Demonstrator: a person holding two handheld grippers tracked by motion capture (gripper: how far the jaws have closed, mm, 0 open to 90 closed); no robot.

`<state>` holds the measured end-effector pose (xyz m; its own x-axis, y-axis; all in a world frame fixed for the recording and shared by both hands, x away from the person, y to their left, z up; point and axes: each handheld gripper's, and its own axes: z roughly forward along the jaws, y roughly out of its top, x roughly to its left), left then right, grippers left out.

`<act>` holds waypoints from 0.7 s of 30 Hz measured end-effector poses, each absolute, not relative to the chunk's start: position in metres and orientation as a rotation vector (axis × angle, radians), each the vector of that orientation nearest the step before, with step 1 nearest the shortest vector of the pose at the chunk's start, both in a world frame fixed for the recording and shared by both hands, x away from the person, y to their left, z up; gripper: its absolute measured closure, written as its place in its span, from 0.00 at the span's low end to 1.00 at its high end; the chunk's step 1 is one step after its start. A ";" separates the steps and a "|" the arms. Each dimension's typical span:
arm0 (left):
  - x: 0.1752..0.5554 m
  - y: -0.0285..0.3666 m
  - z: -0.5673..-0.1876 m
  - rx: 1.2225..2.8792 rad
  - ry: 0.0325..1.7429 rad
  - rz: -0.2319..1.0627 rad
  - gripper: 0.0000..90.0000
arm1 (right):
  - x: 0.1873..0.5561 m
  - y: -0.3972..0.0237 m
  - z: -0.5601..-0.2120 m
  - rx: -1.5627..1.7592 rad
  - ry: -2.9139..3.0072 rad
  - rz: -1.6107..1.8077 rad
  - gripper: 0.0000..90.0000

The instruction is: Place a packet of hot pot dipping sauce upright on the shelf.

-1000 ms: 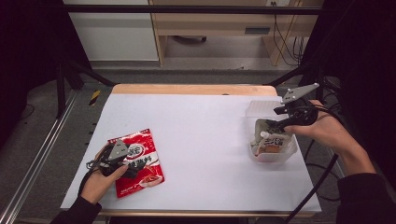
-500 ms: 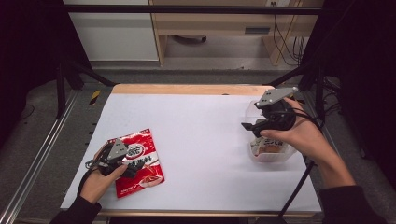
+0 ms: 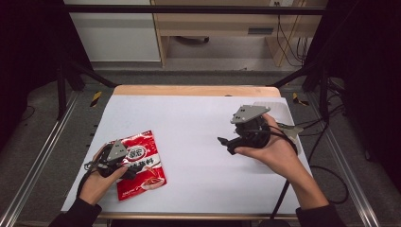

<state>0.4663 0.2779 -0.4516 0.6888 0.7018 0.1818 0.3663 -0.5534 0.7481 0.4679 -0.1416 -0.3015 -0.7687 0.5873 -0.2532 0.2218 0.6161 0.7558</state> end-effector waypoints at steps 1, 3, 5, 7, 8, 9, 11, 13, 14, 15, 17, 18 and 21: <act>0.467 0.279 -0.452 2.196 0.818 0.621 0.06 | 0.465 -0.135 -0.309 0.639 2.353 1.011 0.16; 0.467 0.281 -0.452 2.193 0.820 0.631 0.06 | 0.462 -0.129 -0.317 0.644 2.355 1.018 0.16; 0.468 0.282 -0.452 2.188 0.824 0.637 0.06 | 0.460 -0.126 -0.321 0.640 2.358 1.013 0.16; 0.469 0.285 -0.452 2.181 0.830 0.649 0.06 | 0.454 -0.116 -0.332 0.637 2.364 1.007 0.16; 0.469 0.285 -0.452 2.181 0.830 0.649 0.06 | 0.454 -0.116 -0.332 0.637 2.364 1.007 0.16; 0.469 0.286 -0.451 2.191 0.828 0.658 0.06 | 0.450 -0.110 -0.339 0.631 2.371 1.007 0.17; 0.470 0.289 -0.452 2.186 0.836 0.669 0.06 | 0.447 -0.104 -0.347 0.629 2.379 1.014 0.17; 0.471 0.290 -0.451 2.185 0.838 0.671 0.06 | 0.446 -0.102 -0.351 0.624 2.382 1.014 0.17; 0.471 0.291 -0.451 2.183 0.841 0.673 0.06 | 0.445 -0.099 -0.355 0.625 2.384 1.013 0.17; 0.472 0.293 -0.451 2.173 0.852 0.678 0.06 | 0.444 -0.095 -0.363 0.622 2.395 1.004 0.17; 0.472 0.294 -0.451 2.179 0.851 0.679 0.06 | 0.443 -0.093 -0.367 0.628 2.399 1.007 0.17; 0.473 0.296 -0.450 2.173 0.856 0.674 0.06 | 0.443 -0.091 -0.370 0.630 2.402 1.006 0.18; 0.474 0.300 -0.450 2.157 0.873 0.677 0.06 | 0.442 -0.085 -0.380 0.644 2.404 1.015 0.18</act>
